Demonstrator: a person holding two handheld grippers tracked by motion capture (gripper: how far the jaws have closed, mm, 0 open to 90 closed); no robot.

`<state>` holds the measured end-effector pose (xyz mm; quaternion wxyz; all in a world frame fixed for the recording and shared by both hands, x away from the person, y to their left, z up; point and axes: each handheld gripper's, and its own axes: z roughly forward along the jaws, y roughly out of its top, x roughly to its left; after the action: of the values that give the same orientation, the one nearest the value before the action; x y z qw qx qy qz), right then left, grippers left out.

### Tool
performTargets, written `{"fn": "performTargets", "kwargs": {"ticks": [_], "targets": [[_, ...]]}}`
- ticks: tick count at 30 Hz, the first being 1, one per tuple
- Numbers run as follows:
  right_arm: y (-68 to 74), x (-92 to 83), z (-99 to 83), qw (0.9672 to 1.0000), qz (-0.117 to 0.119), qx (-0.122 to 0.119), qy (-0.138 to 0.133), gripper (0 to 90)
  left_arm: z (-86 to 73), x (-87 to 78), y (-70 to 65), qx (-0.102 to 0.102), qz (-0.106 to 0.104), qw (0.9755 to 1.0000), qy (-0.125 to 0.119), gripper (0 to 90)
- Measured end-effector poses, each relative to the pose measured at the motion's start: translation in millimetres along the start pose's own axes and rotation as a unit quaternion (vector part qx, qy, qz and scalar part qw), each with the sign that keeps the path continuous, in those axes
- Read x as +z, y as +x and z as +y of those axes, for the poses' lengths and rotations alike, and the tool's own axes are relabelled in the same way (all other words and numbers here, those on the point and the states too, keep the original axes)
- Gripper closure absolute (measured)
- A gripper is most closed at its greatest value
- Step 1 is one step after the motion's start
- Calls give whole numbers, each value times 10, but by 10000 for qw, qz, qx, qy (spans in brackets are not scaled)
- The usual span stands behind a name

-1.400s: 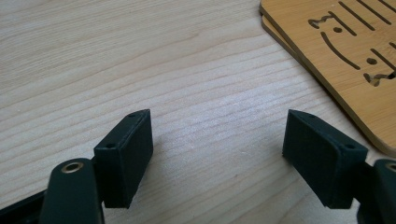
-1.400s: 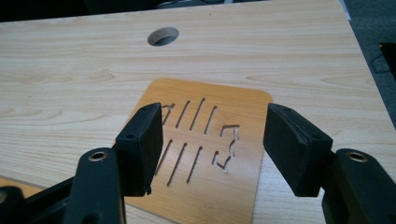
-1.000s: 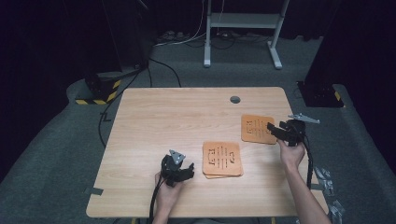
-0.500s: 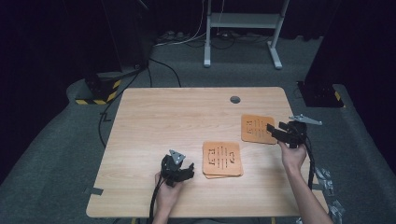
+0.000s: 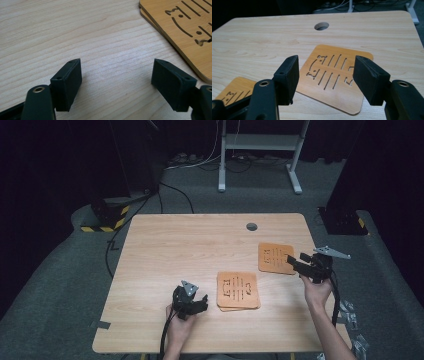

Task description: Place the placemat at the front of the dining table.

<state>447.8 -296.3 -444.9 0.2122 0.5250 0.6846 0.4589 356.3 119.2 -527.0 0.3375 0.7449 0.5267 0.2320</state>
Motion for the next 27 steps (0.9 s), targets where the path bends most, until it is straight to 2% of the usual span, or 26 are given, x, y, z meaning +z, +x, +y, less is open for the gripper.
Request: {"fn": "performTargets", "kwargs": {"ticks": [13, 27], "targets": [[70, -94, -9, 9998, 133, -133, -11, 378, 0, 0, -1, -1, -1, 10000, 2, 243], [137, -199, -21, 9993, 339, -157, -97, 379, 0, -1, -1, -3, 2, 10000, 3, 243]]}}
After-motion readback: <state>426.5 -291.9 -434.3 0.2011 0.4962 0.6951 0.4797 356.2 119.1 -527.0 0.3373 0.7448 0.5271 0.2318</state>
